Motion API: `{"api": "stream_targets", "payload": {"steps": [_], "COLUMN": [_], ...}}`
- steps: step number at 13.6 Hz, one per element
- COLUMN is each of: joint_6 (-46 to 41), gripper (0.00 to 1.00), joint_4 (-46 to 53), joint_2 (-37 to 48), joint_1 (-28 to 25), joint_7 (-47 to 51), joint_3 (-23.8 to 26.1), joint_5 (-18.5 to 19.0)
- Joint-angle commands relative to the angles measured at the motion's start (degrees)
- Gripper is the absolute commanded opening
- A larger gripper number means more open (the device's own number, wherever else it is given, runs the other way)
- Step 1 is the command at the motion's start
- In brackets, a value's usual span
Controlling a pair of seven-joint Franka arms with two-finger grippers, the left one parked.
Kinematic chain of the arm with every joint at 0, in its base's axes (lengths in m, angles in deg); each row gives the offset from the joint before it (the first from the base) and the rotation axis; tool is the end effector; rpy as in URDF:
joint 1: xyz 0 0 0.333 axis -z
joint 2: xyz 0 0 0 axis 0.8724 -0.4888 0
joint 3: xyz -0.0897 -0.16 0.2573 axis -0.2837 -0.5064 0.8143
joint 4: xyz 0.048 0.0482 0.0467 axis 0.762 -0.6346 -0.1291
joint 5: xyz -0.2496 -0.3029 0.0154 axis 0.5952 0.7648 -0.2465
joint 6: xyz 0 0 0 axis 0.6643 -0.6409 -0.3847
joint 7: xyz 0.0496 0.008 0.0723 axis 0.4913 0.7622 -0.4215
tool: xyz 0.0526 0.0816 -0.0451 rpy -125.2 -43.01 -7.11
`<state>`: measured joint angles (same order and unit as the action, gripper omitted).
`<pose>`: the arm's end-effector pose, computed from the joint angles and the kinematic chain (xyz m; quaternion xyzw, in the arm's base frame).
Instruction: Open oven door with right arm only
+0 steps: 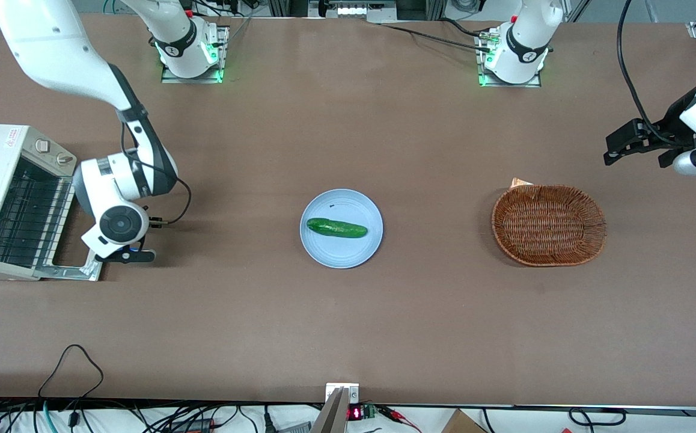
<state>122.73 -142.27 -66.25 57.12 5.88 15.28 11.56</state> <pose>0.6208 0.0326 0.2389 0.9655 -0.0113 -0.1263 0.2274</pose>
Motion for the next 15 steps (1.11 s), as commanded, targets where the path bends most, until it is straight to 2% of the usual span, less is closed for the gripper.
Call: {"api": "stream_targets", "payload": {"steps": [1, 5, 6, 9, 12, 15], "joint_6": [-2.06, -5.83, -8.19, -14.26, -15.77, -15.77], "gripper": [1.00, 1.00, 1.00, 1.00, 1.00, 1.00], "joint_4": [-1.81, -1.81, -1.64, -1.55, -1.90, -1.81], "joint_2": [10.52, 23.00, 26.16, 33.91, 37.35, 37.36], "joint_1": [1.51, 3.79, 4.49, 5.11, 5.11, 5.11], "joint_7": [-1.08, -6.86, -8.97, -13.72, -19.52, -20.94], "joint_3": [0.65, 0.65, 0.65, 0.65, 1.70, 1.79], "joint_5": [-6.70, -20.67, -22.97, -25.97, -26.15, -26.07]}}
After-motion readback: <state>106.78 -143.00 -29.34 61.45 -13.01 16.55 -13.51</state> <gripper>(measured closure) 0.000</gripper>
